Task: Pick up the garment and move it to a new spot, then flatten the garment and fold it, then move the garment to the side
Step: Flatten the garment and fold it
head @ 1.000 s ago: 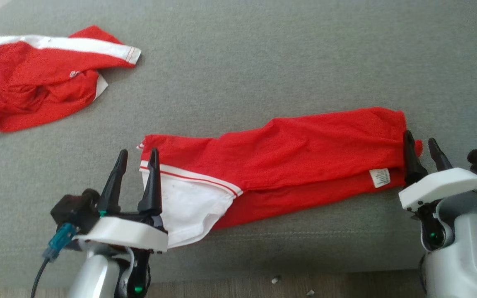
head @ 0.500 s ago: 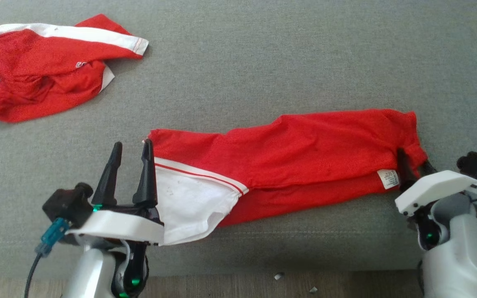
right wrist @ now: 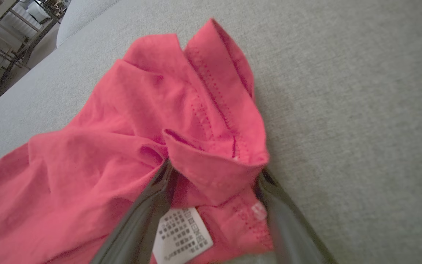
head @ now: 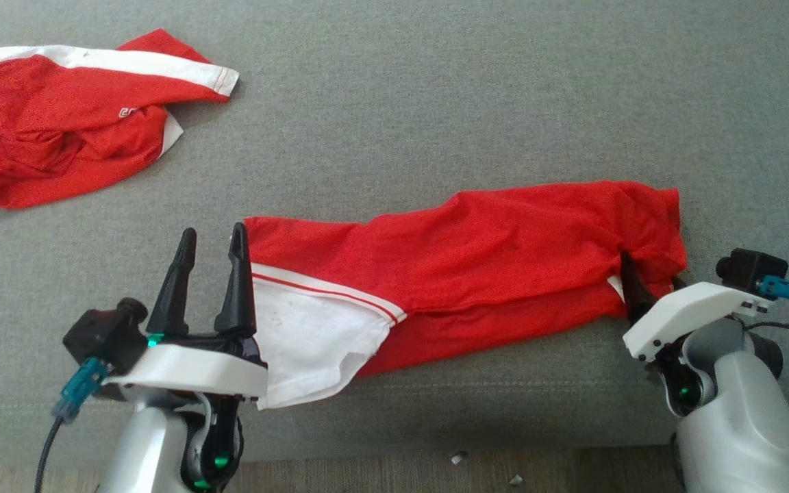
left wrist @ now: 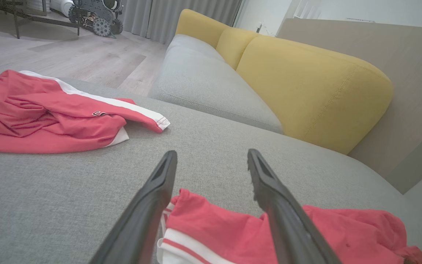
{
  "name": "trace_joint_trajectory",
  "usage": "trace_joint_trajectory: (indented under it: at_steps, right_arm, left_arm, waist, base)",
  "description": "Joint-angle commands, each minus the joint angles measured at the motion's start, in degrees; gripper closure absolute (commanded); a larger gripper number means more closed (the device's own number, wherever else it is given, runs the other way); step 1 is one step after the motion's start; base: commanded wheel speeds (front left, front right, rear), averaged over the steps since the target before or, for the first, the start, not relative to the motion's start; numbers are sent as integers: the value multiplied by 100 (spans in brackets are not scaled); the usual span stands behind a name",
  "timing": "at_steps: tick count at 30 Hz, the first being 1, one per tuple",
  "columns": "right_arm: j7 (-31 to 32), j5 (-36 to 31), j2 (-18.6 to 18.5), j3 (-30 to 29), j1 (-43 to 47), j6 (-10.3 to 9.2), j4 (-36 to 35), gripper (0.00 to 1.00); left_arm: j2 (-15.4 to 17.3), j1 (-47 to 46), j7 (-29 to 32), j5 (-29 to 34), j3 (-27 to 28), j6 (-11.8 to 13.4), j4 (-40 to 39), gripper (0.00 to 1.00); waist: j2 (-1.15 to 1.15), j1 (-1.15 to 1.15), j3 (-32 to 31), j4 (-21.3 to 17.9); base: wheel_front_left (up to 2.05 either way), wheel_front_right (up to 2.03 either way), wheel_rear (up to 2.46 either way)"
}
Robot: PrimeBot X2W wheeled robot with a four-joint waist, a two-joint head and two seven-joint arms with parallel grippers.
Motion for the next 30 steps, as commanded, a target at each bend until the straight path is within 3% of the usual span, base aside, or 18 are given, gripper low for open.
trace_joint_trajectory:
  at_steps: [1, 4, 5, 7, 8, 21, 30]
  right_arm:
    - [102, 84, 53, 262, -101, 36, -8, 0]
    - [176, 176, 54, 337, -111, 36, 53, 0]
    - [202, 224, 54, 352, -118, 36, 69, 18]
    - [233, 290, 54, 368, -136, 36, 95, 96]
    - [235, 301, 54, 377, -150, 36, 98, 100]
    - [-216, 259, -242, 261, -386, 36, -255, 100]
    - [-422, -898, -549, -1487, -571, 36, -340, 100]
  left_arm:
    - [-1, -208, -71, 54, 228, -21, -220, 0]
    - [-4, -212, -71, 67, 248, -21, -244, 0]
    - [-5, -214, -71, 71, 258, -20, -250, 0]
    - [-7, -220, -71, 77, 276, -21, -258, 0]
    - [-7, -227, -71, 81, 281, -21, -263, 0]
    - [-16, -290, -71, 95, 361, -29, -263, 0]
    - [-20, -255, -71, 71, 359, -19, -285, 0]
  waist:
    - [0, 0, 13, 6]
    - [0, 0, 37, 16]
    - [0, 0, 45, 17]
    - [0, 0, 57, 16]
    - [0, 0, 76, 17]
    - [0, 0, 148, -34]
    - [0, 0, 100, -77]
  base:
    - [0, 0, 0]
    - [0, 0, 0]
    - [0, 0, 0]
    - [0, 0, 0]
    - [0, 0, 0]
    - [0, 0, 0]
    - [0, 0, 0]
